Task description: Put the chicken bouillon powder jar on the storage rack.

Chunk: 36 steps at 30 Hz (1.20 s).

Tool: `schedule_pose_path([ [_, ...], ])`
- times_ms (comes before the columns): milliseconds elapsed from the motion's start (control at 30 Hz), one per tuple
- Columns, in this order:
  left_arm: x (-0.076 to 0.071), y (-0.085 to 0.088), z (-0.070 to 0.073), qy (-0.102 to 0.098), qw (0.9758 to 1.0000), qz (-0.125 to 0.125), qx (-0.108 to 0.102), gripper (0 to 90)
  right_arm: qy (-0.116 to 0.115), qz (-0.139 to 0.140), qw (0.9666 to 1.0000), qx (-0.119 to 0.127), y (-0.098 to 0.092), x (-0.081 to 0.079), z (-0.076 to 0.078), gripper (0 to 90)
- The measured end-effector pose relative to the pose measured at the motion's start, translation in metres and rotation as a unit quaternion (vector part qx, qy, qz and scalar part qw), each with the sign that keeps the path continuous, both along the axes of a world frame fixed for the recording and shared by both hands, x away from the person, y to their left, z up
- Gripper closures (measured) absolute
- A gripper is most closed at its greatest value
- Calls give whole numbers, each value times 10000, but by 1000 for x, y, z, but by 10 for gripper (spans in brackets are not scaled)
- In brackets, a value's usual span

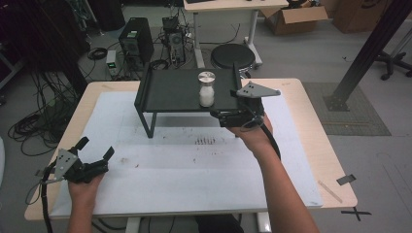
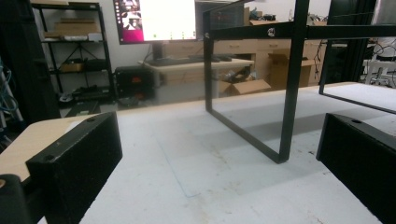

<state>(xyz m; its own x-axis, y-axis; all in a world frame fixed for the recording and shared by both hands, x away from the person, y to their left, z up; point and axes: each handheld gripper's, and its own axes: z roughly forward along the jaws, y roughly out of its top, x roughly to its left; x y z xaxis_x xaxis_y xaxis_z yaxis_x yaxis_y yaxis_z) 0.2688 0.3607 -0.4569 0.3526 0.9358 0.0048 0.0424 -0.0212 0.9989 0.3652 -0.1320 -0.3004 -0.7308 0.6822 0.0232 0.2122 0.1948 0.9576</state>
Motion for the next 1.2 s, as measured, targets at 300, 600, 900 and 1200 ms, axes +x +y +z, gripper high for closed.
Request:
schedule_pose_path([
  [300,0,0,0,-9,10000,0,0,6,-56,108,9998,161,-12,-13,-10,32],
  [600,0,0,0,-16,10000,-8,6,5,-53,187,9991,370,-24,-26,-34,9],
  [900,0,0,0,-27,10000,-8,9,5,-43,182,9988,457,-33,-32,-49,6],
  [1200,0,0,0,-20,10000,-9,16,5,83,82,9985,528,-42,-34,-75,3],
])
